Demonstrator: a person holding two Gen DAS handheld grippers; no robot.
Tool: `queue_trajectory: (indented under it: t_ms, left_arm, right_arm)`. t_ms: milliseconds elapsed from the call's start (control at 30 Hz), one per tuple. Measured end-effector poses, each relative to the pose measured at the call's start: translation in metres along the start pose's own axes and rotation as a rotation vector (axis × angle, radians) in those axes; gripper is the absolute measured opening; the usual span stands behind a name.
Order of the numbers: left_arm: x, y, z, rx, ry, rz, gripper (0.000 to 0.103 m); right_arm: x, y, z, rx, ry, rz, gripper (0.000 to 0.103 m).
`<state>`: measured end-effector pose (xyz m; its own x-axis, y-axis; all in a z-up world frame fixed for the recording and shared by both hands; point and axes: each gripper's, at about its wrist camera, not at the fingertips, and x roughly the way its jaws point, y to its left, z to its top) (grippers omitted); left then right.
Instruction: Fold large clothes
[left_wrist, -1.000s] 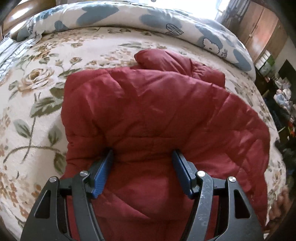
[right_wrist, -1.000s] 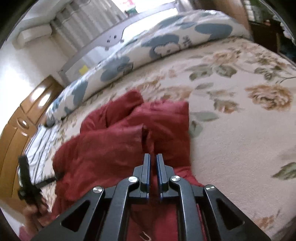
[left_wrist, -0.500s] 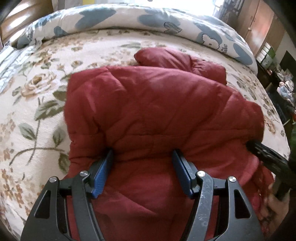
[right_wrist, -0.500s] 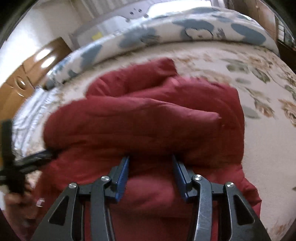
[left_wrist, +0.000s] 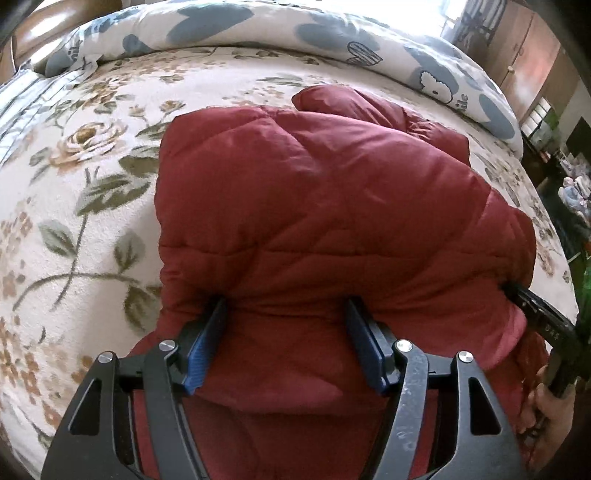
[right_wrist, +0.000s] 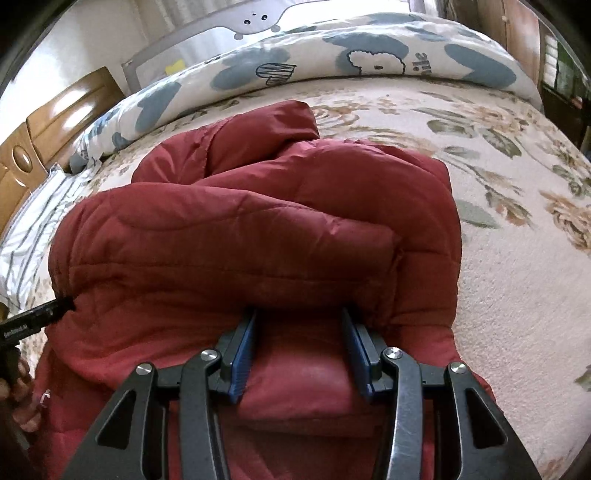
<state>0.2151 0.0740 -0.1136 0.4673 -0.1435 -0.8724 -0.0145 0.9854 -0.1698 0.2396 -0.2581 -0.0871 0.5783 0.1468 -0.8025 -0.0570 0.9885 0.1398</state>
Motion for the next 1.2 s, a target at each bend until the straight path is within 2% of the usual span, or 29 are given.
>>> queue_trajectory:
  t_ms: [400,633,767,1000,1200]
  left_arm:
    - [0.001,0.003,0.001,-0.007,0.024,0.003,0.072]
    - [-0.026,0.007,-0.004,0.002,0.027,0.021,0.072]
    - [-0.04,0.014,-0.016,-0.024,0.027,0.005,0.072]
    - [-0.067,0.025,-0.049,-0.062,0.045,0.027,0.072]
    - [-0.092,0.043,-0.083,-0.109,0.036,0.051,0.072]
  right_arm:
    - [-0.003,-0.004,0.001,0.026,0.002,0.035,0.046]
    - [-0.045,-0.008,-0.006,0.074,0.021,0.057,0.049]
    - [-0.063,-0.011,-0.015,0.096,0.026,0.108,0.063]
    - [-0.081,-0.009,-0.041,0.135,0.059,0.181,0.063]
    - [-0.103,-0.007,-0.064,0.14,0.065,0.222,0.07]
